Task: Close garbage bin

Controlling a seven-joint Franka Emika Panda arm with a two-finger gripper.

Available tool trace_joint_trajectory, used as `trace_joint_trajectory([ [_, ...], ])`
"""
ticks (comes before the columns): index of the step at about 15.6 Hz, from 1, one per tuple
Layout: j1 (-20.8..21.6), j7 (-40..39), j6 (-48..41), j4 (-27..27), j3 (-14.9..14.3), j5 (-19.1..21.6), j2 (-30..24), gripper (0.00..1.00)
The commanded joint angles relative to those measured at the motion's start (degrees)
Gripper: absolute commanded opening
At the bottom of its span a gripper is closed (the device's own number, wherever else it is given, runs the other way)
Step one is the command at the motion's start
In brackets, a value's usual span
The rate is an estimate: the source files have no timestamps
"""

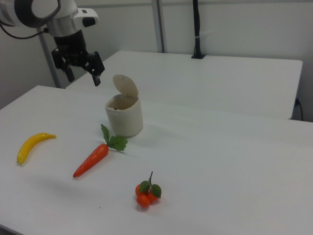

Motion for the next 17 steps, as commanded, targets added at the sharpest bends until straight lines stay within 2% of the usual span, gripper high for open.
trace_joint_trajectory([
  [1,1.23,-1.28,0.32,-1.42,-0.99,-0.62,-1.08,1.0],
  [15,1.23,-1.11,0.68,-1.33,-0.99,-0.62,-0.47,1.0],
  [16,1.23,-1.11,0.68,-1.33,-0.99,-0.62,-0.47,0.97],
  [17,1.23,-1.28,0.68,-1.33,-0.99,-0.62,-0.47,0.88],
])
